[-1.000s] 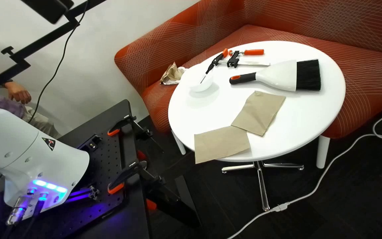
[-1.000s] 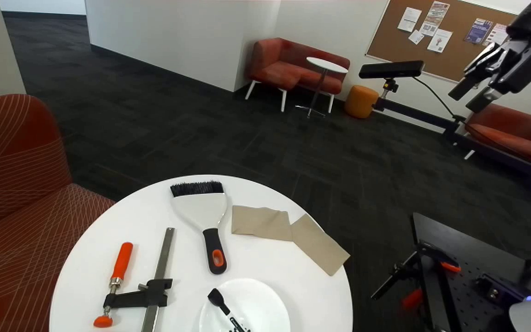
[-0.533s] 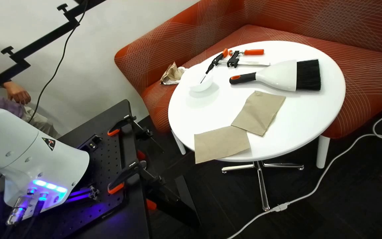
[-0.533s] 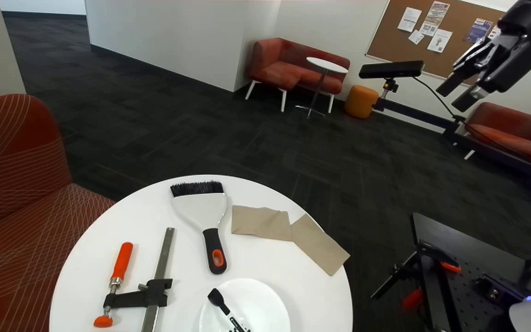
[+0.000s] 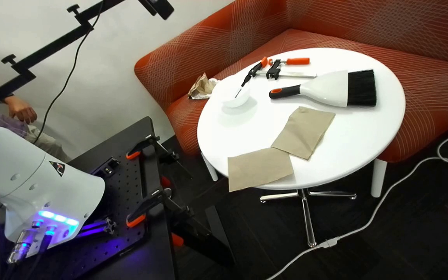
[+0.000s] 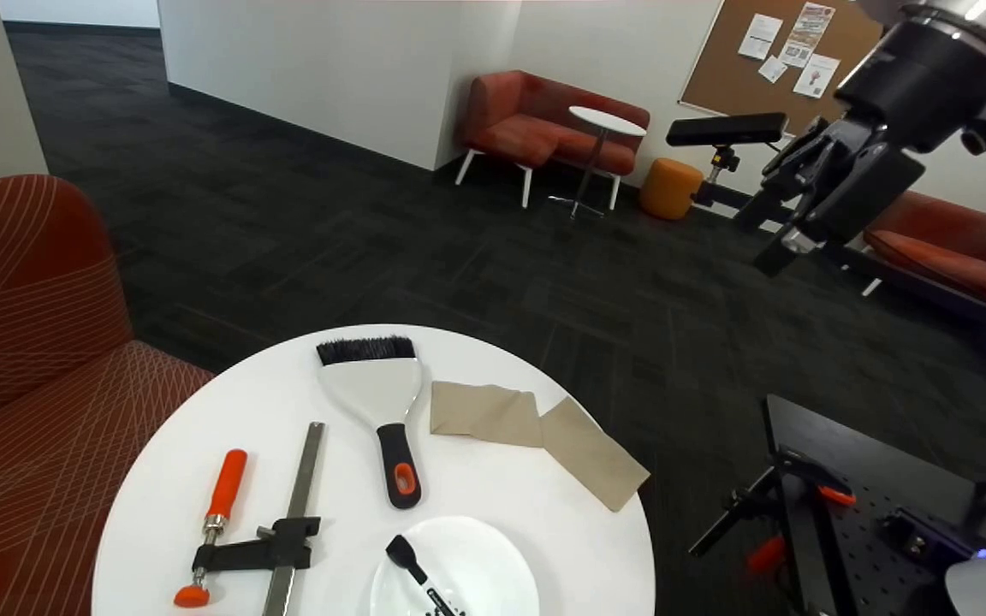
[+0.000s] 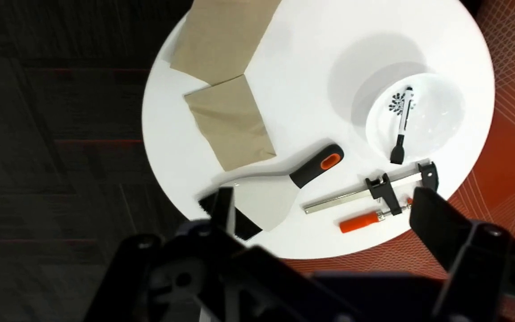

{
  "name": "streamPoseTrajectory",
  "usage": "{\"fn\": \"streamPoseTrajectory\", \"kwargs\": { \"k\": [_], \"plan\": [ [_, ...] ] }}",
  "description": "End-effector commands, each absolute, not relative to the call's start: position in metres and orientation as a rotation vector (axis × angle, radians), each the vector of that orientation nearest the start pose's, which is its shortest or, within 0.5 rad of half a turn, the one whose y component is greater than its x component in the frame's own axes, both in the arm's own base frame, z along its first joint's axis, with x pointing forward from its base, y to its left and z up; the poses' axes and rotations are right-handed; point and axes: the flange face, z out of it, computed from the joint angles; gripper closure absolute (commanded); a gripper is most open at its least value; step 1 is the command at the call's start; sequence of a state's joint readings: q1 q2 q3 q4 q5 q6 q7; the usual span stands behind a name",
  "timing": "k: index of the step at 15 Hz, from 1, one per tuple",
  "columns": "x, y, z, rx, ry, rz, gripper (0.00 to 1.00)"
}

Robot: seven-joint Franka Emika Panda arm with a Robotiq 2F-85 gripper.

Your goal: Remove the marker in the bowl and put it on the table

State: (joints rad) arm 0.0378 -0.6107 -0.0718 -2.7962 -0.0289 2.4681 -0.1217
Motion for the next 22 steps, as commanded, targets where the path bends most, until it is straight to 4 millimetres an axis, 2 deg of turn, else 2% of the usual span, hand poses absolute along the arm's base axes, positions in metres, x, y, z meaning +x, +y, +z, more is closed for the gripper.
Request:
{"fn": "streamPoseTrajectory", "kwargs": {
  "k": [1,7,10,13,14,17,22],
  "plan": [
    [0.384,0.031,0.374,-3.105,-0.140,-0.421,0.00],
    [0.410,0.098,0.328,-3.104,-0.055,-0.398,0.00],
    [0.417,0.125,0.311,-3.098,-0.055,-0.366,0.00],
    [0.423,0.146,0.303,-3.095,-0.093,-0.335,0.00],
    [0.413,0.132,0.306,-3.103,-0.103,-0.330,0.00],
    [0.418,0.142,0.301,-3.097,-0.112,-0.313,0.00],
    [0.422,0.143,0.298,-3.096,-0.089,-0.319,0.00]
  ]
}}
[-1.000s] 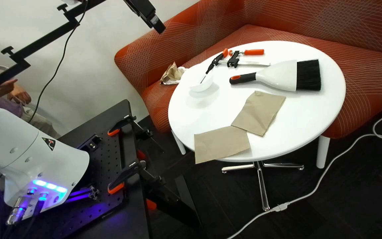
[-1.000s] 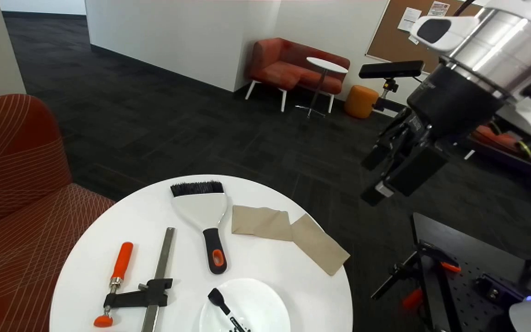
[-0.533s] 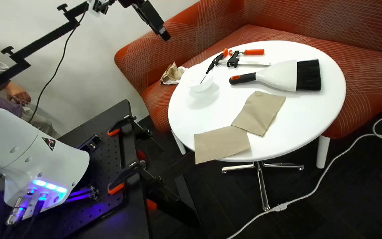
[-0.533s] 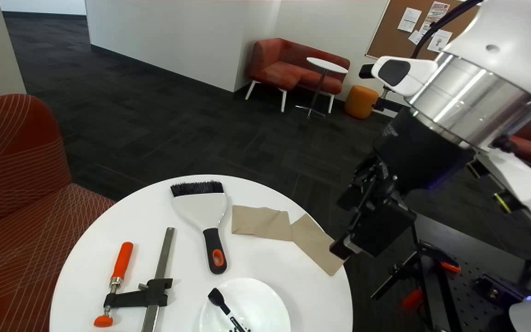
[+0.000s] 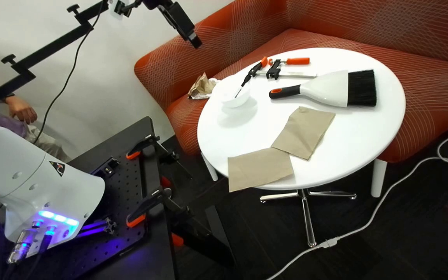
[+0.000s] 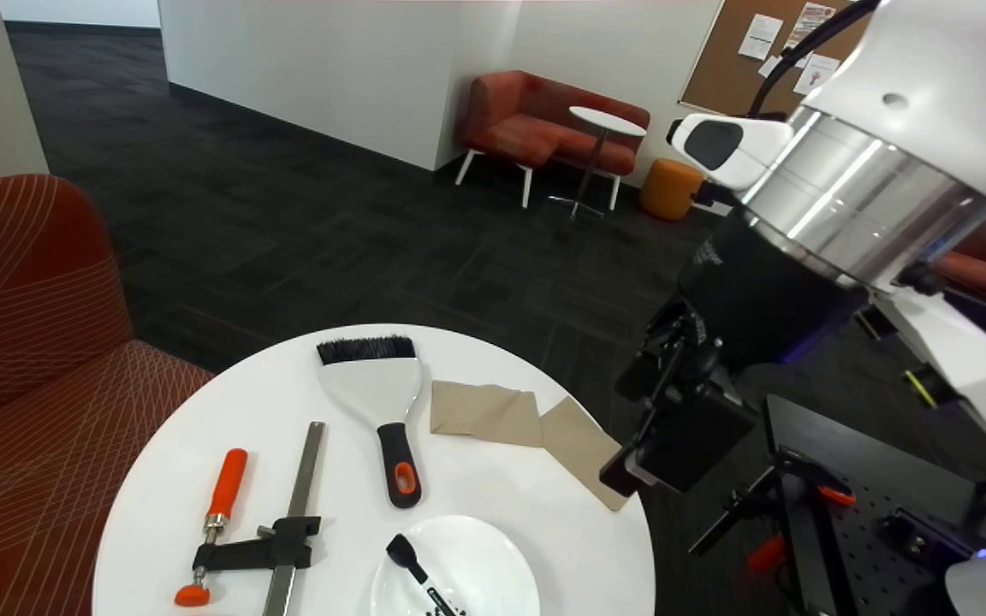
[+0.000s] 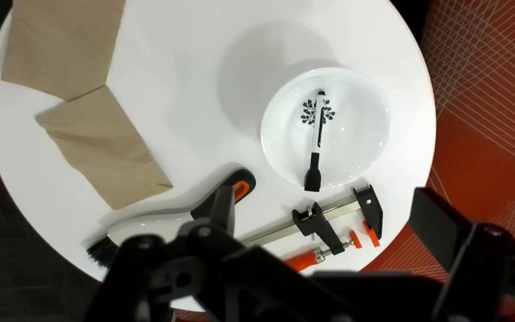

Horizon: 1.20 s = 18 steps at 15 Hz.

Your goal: Remove the marker in the bowl and put it on the table

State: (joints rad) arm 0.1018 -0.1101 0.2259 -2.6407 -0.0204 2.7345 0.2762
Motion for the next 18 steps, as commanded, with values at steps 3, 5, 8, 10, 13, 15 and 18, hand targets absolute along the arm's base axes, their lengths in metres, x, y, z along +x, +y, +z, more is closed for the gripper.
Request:
{"fn": "streamPoseTrajectory", "kwargs": {
  "k": [3,5,8,10,13,15,18],
  "plan": [
    [0.427,0.153,0.286,-3.092,-0.096,-0.304,0.00],
    [0.431,0.158,0.274,-3.094,-0.103,-0.281,0.00],
    [0.438,0.168,0.255,-3.099,-0.097,-0.261,0.00],
    [0.444,0.177,0.240,-3.098,-0.086,-0.248,0.00],
    [0.454,0.189,0.220,-3.091,-0.094,-0.230,0.00],
    [0.461,0.195,0.207,-3.074,-0.111,-0.234,0.00],
    [0.474,0.200,0.187,-3.062,-0.097,-0.232,0.00]
  ]
}}
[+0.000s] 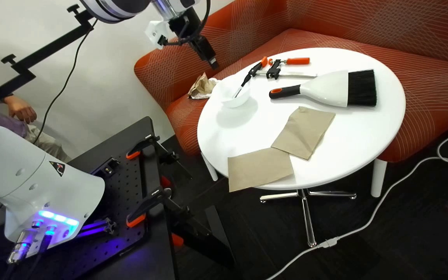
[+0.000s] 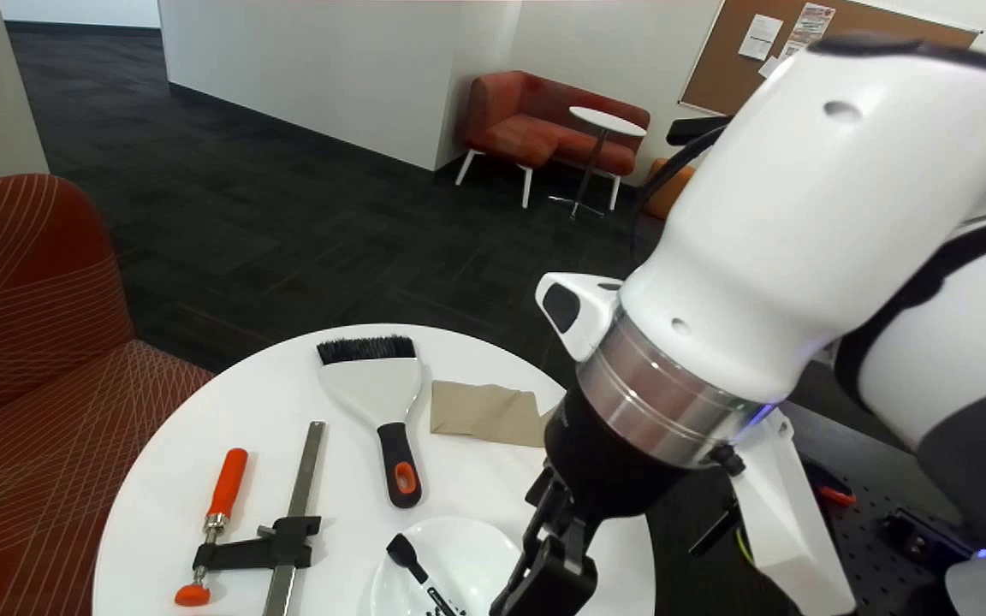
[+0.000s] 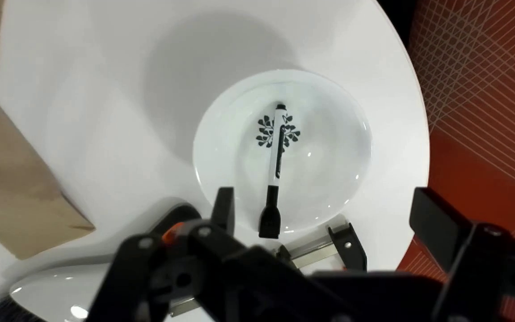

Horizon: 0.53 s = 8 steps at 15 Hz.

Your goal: Remove the marker in the bowl and put it on the table

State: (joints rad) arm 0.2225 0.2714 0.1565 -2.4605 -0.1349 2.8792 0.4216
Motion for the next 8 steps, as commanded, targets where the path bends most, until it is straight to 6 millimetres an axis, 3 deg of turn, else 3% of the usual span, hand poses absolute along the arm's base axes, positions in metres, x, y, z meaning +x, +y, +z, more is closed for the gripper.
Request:
{"fn": "streamPoseTrajectory", "kwargs": {
  "k": [1,3,7,8],
  "plan": [
    [0.479,0.201,0.180,-3.062,-0.088,-0.227,0.00],
    [0.487,0.201,0.167,-3.068,-0.069,-0.205,0.05],
    [0.500,0.203,0.148,-3.080,-0.039,-0.176,0.34],
    [0.502,0.204,0.145,-3.081,-0.035,-0.175,0.37]
  ]
}}
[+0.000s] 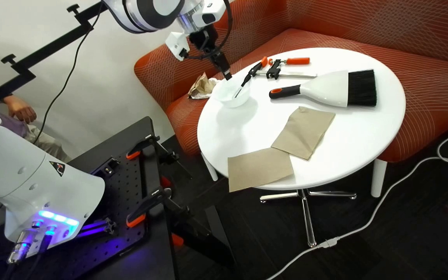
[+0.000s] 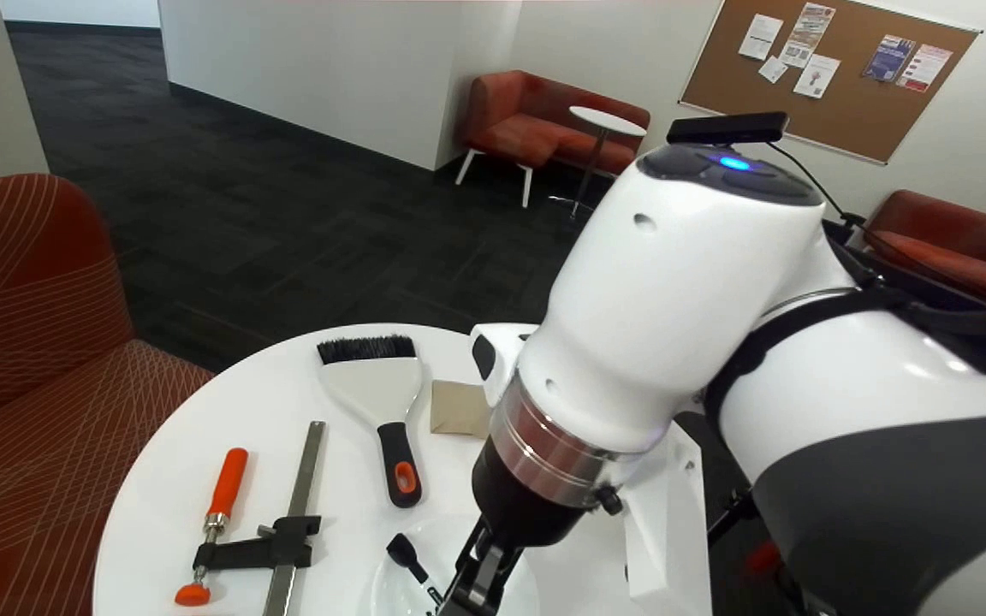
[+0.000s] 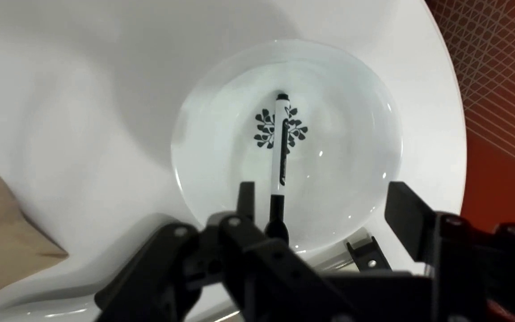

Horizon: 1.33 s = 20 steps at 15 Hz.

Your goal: Remove the marker in the bowl and put it on the table

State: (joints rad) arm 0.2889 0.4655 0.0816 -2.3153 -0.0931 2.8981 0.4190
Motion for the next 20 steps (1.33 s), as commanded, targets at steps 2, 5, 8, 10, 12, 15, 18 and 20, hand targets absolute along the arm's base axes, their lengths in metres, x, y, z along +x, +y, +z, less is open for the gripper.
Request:
{"fn": "streamPoseTrajectory", "kwargs": {
  "k": [2,5,8,10,12,15,18,20],
  "plan": [
    [0.507,0.203,0.139,-3.086,-0.025,-0.171,0.42],
    [0.514,0.201,0.132,-3.089,0.000,-0.171,0.38],
    [0.521,0.197,0.126,-3.090,0.029,-0.166,0.40],
    [0.524,0.196,0.121,-3.094,0.043,-0.162,0.45],
    [0.525,0.194,0.117,-3.101,0.047,-0.156,0.49],
    [0.526,0.193,0.108,-3.109,0.048,-0.140,0.49],
    [0.526,0.192,0.099,-3.118,0.052,-0.123,0.48],
    [0.528,0.190,0.093,-3.127,0.055,-0.117,0.48]
  ]
}}
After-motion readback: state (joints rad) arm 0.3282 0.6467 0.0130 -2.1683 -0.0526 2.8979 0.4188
